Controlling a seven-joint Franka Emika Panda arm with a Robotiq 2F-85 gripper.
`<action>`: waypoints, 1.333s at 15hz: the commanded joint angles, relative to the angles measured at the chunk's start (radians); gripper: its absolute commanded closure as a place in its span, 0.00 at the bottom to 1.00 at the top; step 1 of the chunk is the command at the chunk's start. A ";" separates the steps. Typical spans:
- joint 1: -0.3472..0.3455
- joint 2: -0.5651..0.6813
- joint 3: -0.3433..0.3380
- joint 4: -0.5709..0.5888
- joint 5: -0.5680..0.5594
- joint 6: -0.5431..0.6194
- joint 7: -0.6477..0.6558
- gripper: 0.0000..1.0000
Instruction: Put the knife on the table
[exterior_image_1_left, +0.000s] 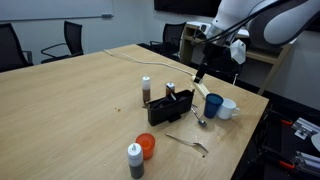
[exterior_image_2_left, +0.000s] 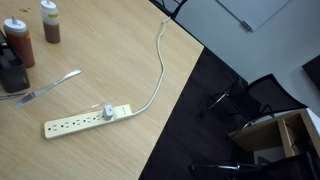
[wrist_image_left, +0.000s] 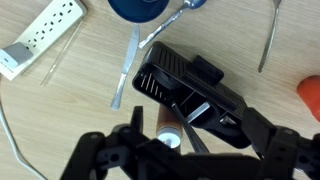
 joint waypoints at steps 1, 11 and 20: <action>0.018 0.021 -0.011 0.042 -0.163 0.030 0.103 0.00; 0.113 0.292 -0.055 0.273 -0.576 0.162 0.403 0.00; 0.177 0.421 -0.155 0.369 -0.757 0.247 0.601 0.00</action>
